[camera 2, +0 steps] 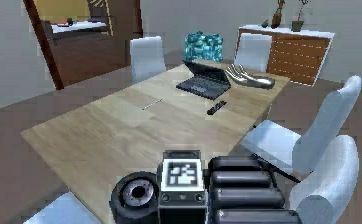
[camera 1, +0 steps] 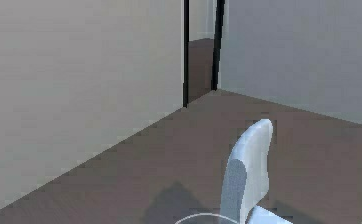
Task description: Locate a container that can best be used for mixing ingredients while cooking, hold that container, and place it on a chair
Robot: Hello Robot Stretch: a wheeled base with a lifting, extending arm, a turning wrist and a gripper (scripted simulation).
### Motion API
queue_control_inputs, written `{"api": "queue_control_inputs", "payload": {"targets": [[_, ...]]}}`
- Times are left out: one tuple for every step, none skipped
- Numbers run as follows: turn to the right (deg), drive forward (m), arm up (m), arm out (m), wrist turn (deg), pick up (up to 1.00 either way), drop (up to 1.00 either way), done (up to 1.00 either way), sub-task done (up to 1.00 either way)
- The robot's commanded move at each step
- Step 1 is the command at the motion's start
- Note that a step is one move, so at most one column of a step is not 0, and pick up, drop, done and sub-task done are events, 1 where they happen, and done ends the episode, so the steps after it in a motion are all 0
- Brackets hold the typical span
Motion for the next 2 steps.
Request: {"api": "queue_control_inputs", "payload": {"targets": [[-45.0, 0.00, 0.00, 0.00, 0.0, 0.00, 0.00, 0.00, 0.00], [-45.0, 0.00, 0.00, 0.00, 0.0, 0.00, 0.00, 0.00, 0.00]]}}
